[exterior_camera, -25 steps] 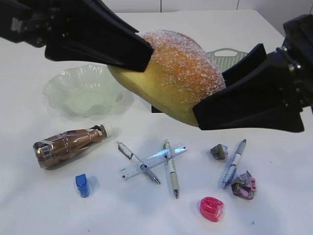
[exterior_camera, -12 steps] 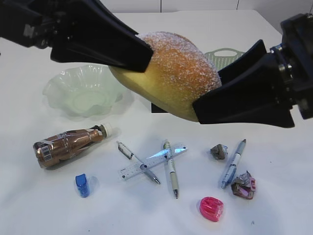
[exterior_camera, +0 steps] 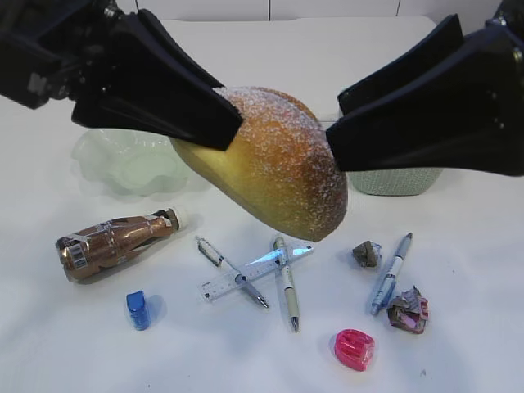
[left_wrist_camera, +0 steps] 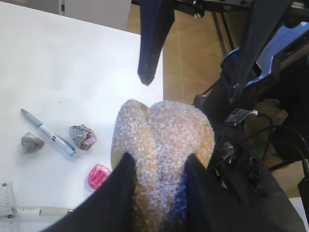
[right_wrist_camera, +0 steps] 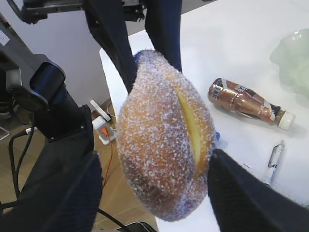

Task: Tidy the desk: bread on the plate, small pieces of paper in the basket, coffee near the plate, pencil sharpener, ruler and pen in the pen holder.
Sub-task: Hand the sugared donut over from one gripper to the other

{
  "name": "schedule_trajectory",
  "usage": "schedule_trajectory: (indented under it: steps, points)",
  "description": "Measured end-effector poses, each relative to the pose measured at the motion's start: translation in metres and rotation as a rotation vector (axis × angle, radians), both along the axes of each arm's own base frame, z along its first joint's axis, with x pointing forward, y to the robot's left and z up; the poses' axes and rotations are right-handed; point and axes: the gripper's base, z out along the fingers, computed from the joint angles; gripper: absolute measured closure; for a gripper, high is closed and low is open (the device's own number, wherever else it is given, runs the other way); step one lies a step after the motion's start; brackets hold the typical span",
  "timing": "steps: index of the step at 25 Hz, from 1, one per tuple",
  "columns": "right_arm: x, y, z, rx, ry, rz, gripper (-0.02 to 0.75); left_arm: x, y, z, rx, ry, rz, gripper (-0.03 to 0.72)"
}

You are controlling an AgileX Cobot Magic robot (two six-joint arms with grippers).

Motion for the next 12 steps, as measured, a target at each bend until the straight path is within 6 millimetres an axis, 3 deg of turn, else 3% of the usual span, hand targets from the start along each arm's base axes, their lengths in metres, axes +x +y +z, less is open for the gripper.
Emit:
schedule_trajectory:
  steps: [12]
  points:
    - [0.002, 0.001, 0.029, 0.041, -0.092, -0.009, 0.203, 0.018, 0.003, -0.003, 0.038, -0.090, 0.179, 0.504]
